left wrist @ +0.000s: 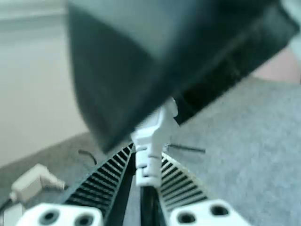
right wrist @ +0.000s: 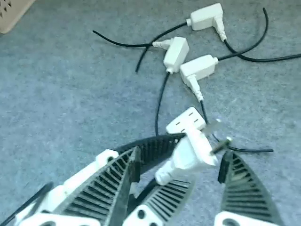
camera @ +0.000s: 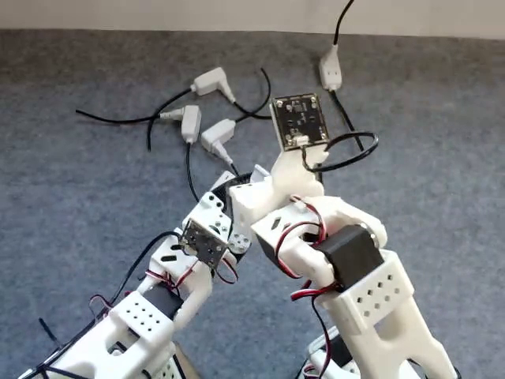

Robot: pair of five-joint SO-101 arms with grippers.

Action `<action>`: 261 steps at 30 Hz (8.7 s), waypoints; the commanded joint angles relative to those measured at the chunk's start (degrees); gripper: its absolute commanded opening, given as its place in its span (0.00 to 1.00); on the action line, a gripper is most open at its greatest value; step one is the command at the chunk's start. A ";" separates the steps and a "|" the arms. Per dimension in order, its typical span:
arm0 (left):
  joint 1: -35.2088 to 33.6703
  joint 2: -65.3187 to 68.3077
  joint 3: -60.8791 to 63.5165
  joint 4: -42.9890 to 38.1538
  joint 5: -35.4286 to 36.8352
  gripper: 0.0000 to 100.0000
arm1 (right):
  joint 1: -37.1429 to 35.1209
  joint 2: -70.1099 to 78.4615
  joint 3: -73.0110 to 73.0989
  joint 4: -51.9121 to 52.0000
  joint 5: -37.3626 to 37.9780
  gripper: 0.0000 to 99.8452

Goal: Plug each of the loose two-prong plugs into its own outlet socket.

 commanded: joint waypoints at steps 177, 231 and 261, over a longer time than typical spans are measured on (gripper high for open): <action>-22.90 -0.75 1.89 -2.73 0.26 0.01 | 29.32 59.21 -0.13 -19.30 42.37 0.07; -0.75 -1.27 -10.77 -3.16 0.00 0.01 | 19.47 -36.62 44.62 -31.69 47.74 0.01; 9.36 -0.92 -6.20 -2.81 0.00 0.01 | 8.13 -37.05 33.01 -20.35 43.69 0.01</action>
